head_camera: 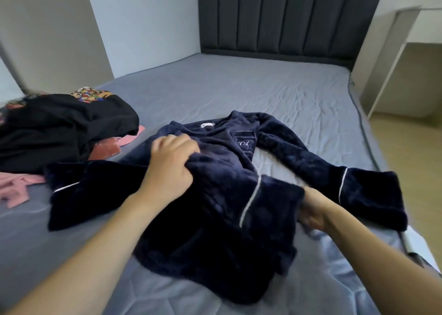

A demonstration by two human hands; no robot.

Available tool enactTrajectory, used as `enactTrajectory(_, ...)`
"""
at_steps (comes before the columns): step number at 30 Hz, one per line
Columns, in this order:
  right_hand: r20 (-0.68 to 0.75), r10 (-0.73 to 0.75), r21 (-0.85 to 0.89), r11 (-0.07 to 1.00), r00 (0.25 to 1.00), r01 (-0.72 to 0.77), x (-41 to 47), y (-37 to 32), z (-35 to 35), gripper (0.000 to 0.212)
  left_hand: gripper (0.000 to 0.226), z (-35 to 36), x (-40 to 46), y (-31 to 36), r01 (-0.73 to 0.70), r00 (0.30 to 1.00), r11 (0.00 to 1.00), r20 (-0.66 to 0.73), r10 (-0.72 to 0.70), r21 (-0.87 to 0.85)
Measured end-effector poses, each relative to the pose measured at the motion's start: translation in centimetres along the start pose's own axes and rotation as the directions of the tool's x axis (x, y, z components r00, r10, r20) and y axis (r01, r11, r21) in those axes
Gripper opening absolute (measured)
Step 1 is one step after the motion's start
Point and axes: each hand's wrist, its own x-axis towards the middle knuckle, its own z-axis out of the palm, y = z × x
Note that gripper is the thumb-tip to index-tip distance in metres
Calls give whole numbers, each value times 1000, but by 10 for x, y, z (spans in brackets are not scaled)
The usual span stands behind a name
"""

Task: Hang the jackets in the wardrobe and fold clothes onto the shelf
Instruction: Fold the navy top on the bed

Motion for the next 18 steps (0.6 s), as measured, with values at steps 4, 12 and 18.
enactTrajectory(4,99,-40,-354,932,994,73,-11,27,38,25,39,-48,-33,-49,222,717,897,560,-415,382)
enactTrajectory(12,19,-271,-565,791,963,234,-2,45,103,46,109,-66,-16,27,291,176,879,882,-438,378)
enactTrajectory(18,134,104,172,977,985,-126,-5,40,107,22,16,-74,-30,15,541,558,814,634,-535,212)
